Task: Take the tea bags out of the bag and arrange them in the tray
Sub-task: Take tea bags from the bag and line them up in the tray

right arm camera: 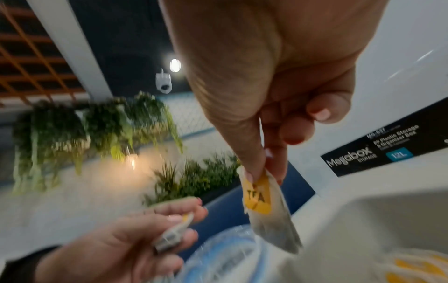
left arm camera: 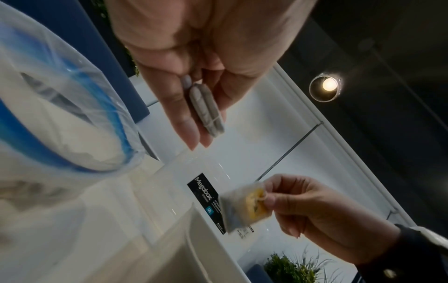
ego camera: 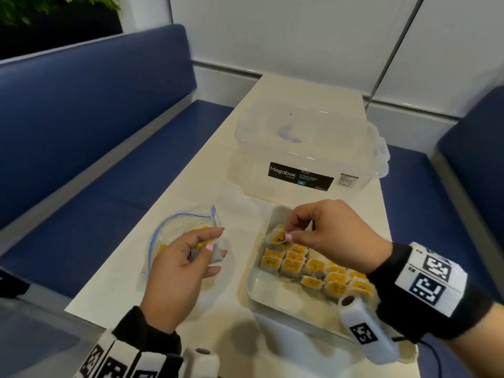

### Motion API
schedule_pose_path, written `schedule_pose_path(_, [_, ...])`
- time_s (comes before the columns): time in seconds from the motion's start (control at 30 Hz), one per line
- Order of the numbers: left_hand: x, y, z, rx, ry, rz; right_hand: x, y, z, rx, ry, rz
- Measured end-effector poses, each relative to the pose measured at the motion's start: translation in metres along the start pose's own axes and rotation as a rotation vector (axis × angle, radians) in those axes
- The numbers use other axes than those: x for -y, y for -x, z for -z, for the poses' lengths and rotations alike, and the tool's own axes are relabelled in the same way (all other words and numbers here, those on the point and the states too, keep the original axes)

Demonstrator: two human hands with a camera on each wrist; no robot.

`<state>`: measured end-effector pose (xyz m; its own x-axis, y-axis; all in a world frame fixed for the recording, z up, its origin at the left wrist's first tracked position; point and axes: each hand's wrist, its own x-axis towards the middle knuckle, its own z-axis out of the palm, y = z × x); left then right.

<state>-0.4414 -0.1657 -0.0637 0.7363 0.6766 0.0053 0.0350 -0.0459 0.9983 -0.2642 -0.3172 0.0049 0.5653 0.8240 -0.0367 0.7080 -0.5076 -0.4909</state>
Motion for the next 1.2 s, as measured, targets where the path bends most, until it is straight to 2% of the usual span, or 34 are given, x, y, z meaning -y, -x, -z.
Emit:
schedule_pose_path(0.2, [0.011, -0.004, 0.028, -0.027, 0.012, -0.015, -0.001, -0.025, -0.025, 0.295, 0.235, -0.031])
schedule_pose_path(0.37, [0.018, -0.007, 0.040, -0.013, 0.004, 0.003, -0.004, -0.038, -0.052, 0.418, 0.343, -0.063])
schedule_pose_path(0.7, [0.028, -0.013, 0.040, 0.028, 0.000, 0.040, 0.000, -0.050, -0.069, 0.447, 0.485, -0.115])
schedule_pose_path(1.03, [0.021, -0.022, 0.028, 0.036, 0.207, 0.206, -0.006, -0.055, -0.068, 0.428, 0.463, -0.133])
schedule_pose_path(1.2, [0.021, -0.030, 0.021, 0.040, 0.182, 0.223, -0.004, -0.051, -0.052, 0.386, 0.429, -0.140])
